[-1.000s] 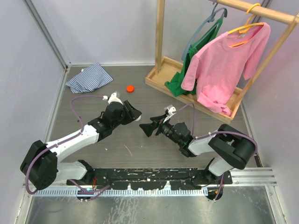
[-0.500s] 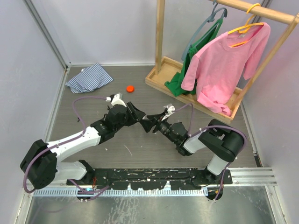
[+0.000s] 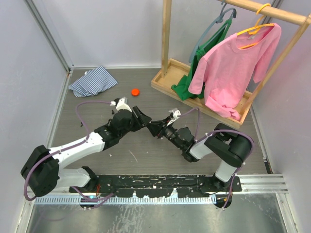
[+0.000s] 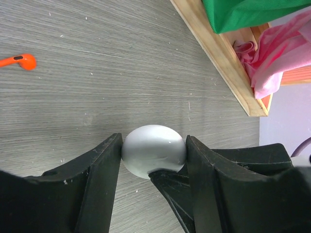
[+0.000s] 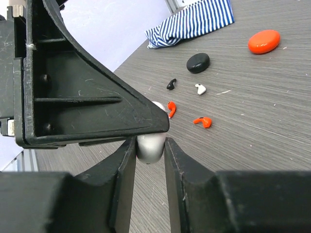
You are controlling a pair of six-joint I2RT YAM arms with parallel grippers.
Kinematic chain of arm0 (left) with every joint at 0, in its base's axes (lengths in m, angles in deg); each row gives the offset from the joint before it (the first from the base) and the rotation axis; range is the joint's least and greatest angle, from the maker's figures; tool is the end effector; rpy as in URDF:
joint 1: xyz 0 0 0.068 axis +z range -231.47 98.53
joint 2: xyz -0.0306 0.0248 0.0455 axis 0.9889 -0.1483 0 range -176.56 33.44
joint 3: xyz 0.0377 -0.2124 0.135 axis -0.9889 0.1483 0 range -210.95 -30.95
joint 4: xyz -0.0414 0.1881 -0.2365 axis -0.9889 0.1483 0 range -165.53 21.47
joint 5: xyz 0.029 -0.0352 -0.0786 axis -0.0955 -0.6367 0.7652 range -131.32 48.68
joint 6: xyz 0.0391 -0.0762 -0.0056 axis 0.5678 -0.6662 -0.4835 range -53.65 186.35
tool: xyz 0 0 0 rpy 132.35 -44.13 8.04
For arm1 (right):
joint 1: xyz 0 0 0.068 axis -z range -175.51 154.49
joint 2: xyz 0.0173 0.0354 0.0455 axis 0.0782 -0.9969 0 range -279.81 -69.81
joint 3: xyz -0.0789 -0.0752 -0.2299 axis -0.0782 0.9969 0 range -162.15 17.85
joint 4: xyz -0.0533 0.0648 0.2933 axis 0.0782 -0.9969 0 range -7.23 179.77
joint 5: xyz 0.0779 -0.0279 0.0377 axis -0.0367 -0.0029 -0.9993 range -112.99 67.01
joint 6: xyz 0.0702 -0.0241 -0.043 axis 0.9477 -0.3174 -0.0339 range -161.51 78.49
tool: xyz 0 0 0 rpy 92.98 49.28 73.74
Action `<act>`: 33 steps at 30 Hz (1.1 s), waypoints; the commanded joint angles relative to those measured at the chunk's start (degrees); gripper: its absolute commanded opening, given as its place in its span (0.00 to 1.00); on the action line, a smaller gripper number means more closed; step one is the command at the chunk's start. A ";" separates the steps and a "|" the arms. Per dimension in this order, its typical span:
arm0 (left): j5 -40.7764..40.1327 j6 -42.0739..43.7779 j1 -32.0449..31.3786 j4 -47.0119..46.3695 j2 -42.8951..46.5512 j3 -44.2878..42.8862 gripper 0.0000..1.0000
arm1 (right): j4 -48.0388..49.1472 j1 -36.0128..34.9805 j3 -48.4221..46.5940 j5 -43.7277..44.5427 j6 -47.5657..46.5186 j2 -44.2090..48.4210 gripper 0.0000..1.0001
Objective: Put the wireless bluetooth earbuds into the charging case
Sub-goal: Pick up the charging case at the center of the board.
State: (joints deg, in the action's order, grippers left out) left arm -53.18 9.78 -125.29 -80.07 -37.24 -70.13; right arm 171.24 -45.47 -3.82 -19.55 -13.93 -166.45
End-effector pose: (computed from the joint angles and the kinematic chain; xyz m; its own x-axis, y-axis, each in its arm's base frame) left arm 0.2636 -0.2313 0.1767 -0.6355 -0.5223 -0.5687 0.0274 0.7208 -0.6926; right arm 0.2160 0.2500 0.1082 -0.2714 0.3952 -0.8776 -0.6771 0.5696 0.4660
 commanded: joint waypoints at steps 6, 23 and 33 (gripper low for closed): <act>1.54 5.17 -0.28 -6.05 4.97 0.77 0.69 | 3.00 0.24 -0.71 -2.14 -0.47 3.06 0.22; 32.61 16.64 13.27 -17.53 15.82 6.61 0.82 | 2.44 9.10 2.12 -18.21 5.93 13.65 0.22; 47.49 15.61 16.13 -29.15 12.72 6.76 0.80 | 5.03 13.81 1.61 -30.59 13.11 16.90 0.22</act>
State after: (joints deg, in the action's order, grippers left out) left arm -14.49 25.29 -109.46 -98.76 -23.53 -63.27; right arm 171.07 -32.57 -1.64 -43.28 -4.71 -151.52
